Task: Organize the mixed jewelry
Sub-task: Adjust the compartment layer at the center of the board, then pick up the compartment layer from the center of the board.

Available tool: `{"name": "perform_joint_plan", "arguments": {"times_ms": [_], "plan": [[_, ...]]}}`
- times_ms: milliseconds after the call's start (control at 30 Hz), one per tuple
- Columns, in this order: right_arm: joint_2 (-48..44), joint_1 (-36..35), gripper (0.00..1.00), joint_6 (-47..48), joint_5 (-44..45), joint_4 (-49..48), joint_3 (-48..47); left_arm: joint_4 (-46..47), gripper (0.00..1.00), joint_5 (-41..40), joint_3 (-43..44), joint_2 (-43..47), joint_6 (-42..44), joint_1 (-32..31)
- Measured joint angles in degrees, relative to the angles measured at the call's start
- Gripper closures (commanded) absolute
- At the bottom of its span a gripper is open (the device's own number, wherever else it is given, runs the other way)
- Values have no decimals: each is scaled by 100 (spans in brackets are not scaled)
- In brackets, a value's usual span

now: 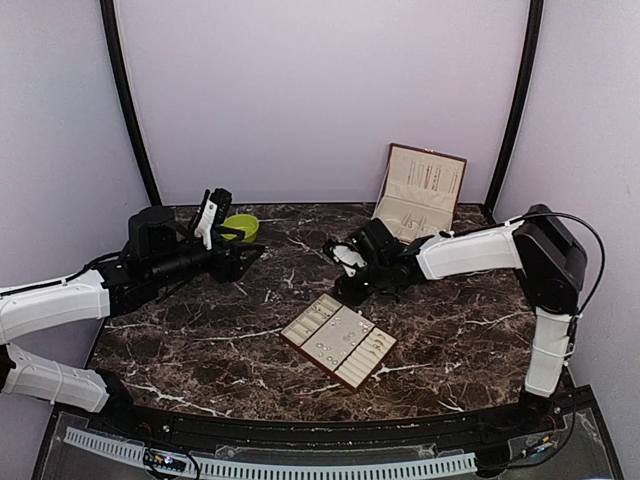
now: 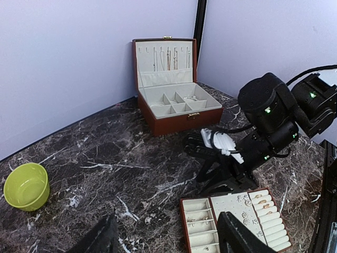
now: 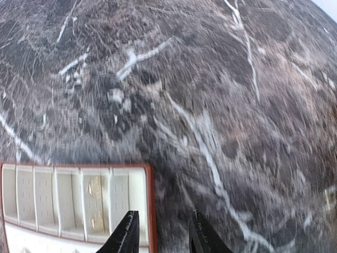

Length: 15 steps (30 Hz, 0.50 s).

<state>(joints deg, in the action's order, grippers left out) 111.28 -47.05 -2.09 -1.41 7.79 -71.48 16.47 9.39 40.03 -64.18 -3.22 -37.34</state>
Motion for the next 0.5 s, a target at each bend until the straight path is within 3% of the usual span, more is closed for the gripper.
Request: {"name": "perform_joint_plan", "arguments": {"times_ms": [500], "plan": [[-2216, 238, 75, -811, -118, 380, 2271, 2, 33, 17, 0, -85, -2, 0]]}}
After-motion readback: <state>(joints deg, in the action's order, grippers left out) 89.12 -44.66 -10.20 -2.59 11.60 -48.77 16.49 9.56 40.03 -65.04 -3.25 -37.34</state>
